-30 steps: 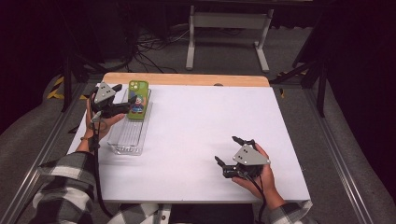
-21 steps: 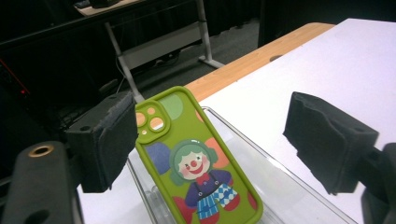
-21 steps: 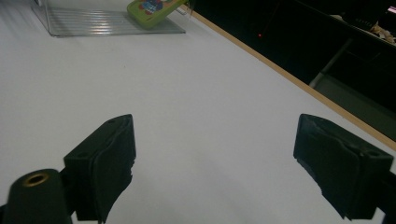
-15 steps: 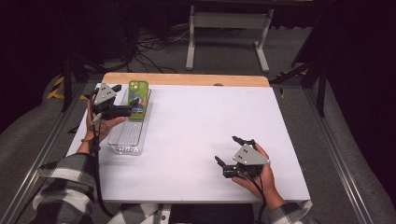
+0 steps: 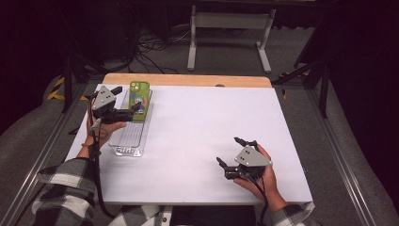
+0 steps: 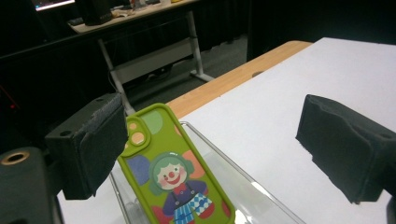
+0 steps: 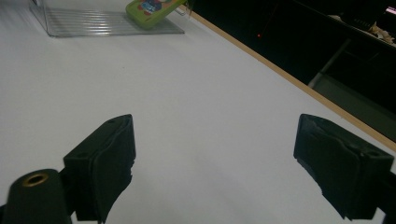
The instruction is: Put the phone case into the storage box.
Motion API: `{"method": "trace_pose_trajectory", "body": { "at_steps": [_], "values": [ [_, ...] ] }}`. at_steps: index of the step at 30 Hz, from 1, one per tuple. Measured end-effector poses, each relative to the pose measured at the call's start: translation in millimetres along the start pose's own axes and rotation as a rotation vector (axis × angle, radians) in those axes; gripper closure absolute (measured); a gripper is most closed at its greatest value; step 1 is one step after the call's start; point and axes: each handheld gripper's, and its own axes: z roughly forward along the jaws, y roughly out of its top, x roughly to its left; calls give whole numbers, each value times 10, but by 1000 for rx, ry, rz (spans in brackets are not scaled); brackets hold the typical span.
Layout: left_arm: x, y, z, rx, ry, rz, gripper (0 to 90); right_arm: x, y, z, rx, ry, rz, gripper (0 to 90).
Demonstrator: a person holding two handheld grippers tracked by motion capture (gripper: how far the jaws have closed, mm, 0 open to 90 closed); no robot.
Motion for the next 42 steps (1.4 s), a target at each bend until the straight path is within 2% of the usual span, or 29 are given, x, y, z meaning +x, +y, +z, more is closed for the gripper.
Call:
{"method": "trace_pose_trajectory", "body": {
  "at_steps": [15, 22, 31, 42],
  "values": [
    [-82, 14, -119, -43, -11, -4, 84, 6, 5, -2, -4, 1, 3, 134],
    [-128, 26, -177, -56, -23, 16, 81, 8, 7, -4, -6, 1, 3, 134],
    [-199, 40, -240, -81, -38, 19, 75, 7, 8, -5, -7, -1, 3, 134],
    [-291, 41, -348, -105, -73, 24, 61, 7, 10, -11, -10, -1, 3, 134]
  ]
}}
